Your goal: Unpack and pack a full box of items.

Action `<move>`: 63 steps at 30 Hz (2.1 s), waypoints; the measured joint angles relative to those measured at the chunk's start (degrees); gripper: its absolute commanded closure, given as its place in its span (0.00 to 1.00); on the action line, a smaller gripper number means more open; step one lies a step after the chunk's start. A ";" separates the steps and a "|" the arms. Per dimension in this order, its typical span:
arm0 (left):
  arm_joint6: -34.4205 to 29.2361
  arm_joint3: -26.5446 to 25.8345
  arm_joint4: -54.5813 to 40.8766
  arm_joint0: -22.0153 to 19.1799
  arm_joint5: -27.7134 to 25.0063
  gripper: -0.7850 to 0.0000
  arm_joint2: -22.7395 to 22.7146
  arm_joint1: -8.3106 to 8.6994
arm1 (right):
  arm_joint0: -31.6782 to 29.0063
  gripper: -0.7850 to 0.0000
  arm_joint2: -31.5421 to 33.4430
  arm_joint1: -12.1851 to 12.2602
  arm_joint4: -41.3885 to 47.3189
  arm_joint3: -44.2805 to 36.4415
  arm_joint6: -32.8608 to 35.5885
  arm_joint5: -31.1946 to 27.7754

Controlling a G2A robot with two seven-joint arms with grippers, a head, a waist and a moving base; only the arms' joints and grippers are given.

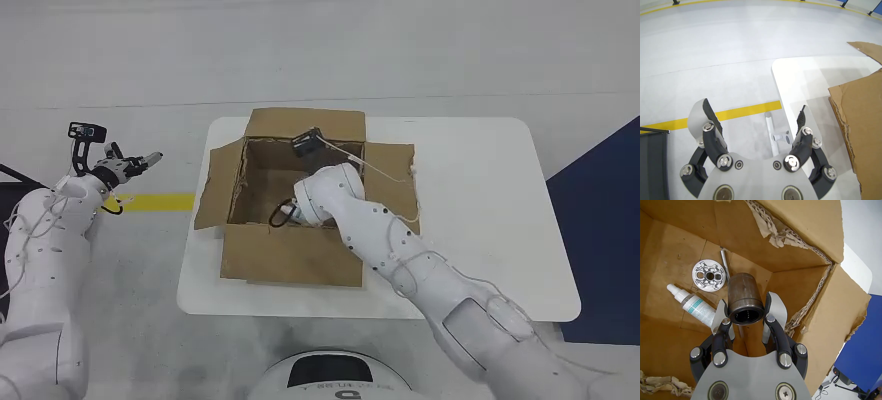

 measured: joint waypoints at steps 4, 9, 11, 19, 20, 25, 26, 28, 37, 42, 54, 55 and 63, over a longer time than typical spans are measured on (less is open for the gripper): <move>0.00 0.00 0.00 0.00 0.00 0.00 0.00 0.00 | 0.84 0.55 0.16 -0.86 0.53 1.07 -0.60 0.18; 0.00 0.00 0.00 0.00 0.00 0.00 0.00 0.00 | -0.24 0.51 3.57 -0.67 0.72 -2.95 -1.06 -0.21; 0.00 0.00 0.00 0.00 0.00 0.00 0.00 0.00 | -1.87 0.50 5.89 -0.15 0.37 -6.78 -1.66 -0.78; 0.00 0.00 0.00 0.00 0.00 0.00 0.00 0.00 | -16.32 0.32 23.68 3.32 4.27 -30.91 -5.80 -5.28; 0.00 0.00 0.00 0.00 0.00 0.00 0.00 0.00 | -18.89 0.33 27.44 3.76 6.23 -33.95 -6.75 -5.94; 0.00 0.00 0.00 0.00 0.00 0.00 0.00 0.00 | -26.68 0.26 43.05 4.81 20.13 -39.56 -11.07 -8.26; 0.00 0.00 0.00 0.00 0.00 0.00 0.00 0.00 | -27.79 0.24 46.99 4.97 24.92 -39.12 -11.93 -9.01; 0.00 0.00 0.00 0.00 0.00 0.00 0.00 0.00 | -28.99 0.22 52.46 5.24 32.32 -37.41 -12.60 -11.03; 0.00 0.00 0.00 0.00 0.00 0.00 0.00 0.00 | -25.13 0.11 61.17 6.75 42.12 -19.65 -11.82 -12.17; 0.00 0.00 0.00 0.00 0.00 0.00 0.00 0.00 | -20.95 0.15 61.40 8.01 49.91 -11.56 -1.64 -20.44; 0.00 0.00 0.00 0.00 0.00 0.00 0.00 0.00 | -14.23 0.21 64.07 11.61 83.34 2.90 8.74 -27.95; 0.00 0.00 0.00 0.00 0.00 0.00 0.00 0.00 | -14.20 0.19 63.13 12.08 85.06 2.85 8.73 -28.08; 0.00 0.00 0.00 0.00 0.00 0.00 0.00 0.00 | -11.46 0.27 52.28 15.29 89.80 0.33 8.73 -26.14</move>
